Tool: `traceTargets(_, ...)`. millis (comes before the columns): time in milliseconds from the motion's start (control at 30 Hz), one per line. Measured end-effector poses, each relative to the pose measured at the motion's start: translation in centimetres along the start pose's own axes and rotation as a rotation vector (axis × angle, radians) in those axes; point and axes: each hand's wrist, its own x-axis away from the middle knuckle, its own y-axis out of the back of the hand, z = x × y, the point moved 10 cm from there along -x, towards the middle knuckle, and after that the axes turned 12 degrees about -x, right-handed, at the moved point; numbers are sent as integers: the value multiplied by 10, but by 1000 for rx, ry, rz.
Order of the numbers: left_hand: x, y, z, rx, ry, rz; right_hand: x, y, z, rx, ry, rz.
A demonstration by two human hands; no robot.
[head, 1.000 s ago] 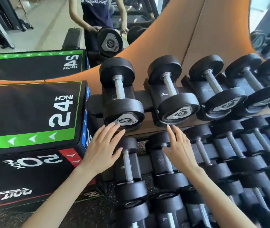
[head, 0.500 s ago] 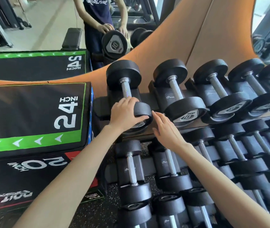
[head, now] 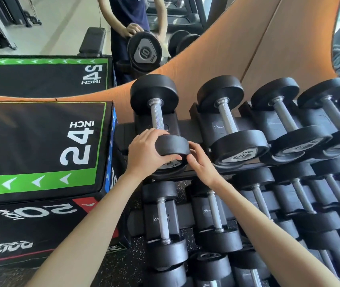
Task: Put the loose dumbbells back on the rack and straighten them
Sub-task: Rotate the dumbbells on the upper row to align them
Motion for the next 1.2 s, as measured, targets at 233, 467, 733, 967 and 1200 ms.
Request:
traceTargets(233,13,-1,25,180,90,-55,-3,-5,30,457,123,4)
traceTargets(467,32,-6,52,462,223,-150,-6,-23,81,854,288,6)
traceTargets(733,50,-21,70,653,346,-276,-4,-58,121,1205,553,-25)
traceTargets(967,46,-23,62,591,368,-122,-8,-34,84,750,315,45)
traceTargets(1200,20,-10,22,216,123,105,-5,-9,22,-50,96,-22)
